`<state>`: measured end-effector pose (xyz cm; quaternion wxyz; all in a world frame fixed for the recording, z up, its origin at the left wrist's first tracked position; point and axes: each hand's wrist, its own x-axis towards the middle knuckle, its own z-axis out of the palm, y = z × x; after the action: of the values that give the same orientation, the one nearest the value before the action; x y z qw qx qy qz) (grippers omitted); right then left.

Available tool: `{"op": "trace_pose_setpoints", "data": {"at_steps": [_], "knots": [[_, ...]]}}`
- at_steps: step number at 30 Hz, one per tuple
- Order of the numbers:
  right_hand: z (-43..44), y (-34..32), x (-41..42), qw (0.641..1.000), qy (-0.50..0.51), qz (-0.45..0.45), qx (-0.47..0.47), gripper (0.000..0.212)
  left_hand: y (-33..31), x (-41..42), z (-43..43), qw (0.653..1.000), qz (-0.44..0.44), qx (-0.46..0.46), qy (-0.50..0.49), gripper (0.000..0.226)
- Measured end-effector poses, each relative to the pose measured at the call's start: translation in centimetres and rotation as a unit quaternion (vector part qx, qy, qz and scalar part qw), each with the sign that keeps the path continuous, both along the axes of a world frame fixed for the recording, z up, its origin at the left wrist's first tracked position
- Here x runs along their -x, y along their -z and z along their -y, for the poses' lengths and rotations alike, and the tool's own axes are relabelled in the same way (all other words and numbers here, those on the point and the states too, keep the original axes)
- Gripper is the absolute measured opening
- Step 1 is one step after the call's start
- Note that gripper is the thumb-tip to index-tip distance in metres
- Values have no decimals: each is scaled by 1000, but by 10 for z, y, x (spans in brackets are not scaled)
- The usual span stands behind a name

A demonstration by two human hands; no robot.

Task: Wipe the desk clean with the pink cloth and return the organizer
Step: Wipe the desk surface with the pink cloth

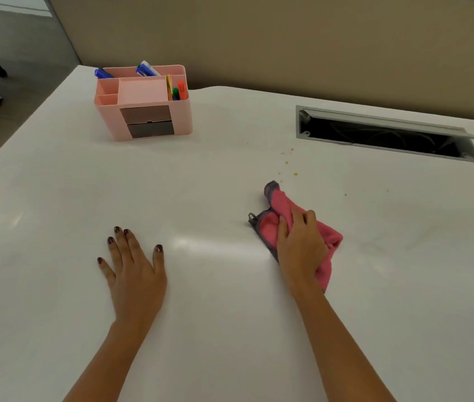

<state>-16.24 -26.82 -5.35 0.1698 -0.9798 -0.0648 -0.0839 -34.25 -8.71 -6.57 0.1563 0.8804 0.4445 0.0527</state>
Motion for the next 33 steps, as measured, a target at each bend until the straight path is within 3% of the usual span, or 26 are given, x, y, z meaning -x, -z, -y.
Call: {"op": "trace_pose_setpoints", "data": {"at_steps": [2, 6, 8, 16, 24, 28, 33], "knots": [[-8, -3, 0, 1000, -8, -14, 17, 29, -4, -14, 13, 1000, 24, -4, 17, 68], [-15, -4, 28, 984, -178, 7, -6, 25, -7, -45, 45, 993, 75, 10, 87, 66], [-5, -2, 35, 977, -209, 33, -12, 22, -5, -59, 56, 992, 73, 17, 106, 66], [50, 6, -16, 1000, -4, 22, 5, 27, -1, -99, 69, 986, 57, -6, 155, 68], [84, 8, -90, 980, 199, 27, -17, 32, 5, -132, 59, 981, 40, -29, 189, 66], [87, 9, -133, 975, 217, 37, -9, 32, 9, -134, 60, 978, 5, -71, 196, 68], [66, 8, -166, 984, 170, 49, -12, 32, 11, -134, 61, 977, -3, -75, 199, 67]]}}
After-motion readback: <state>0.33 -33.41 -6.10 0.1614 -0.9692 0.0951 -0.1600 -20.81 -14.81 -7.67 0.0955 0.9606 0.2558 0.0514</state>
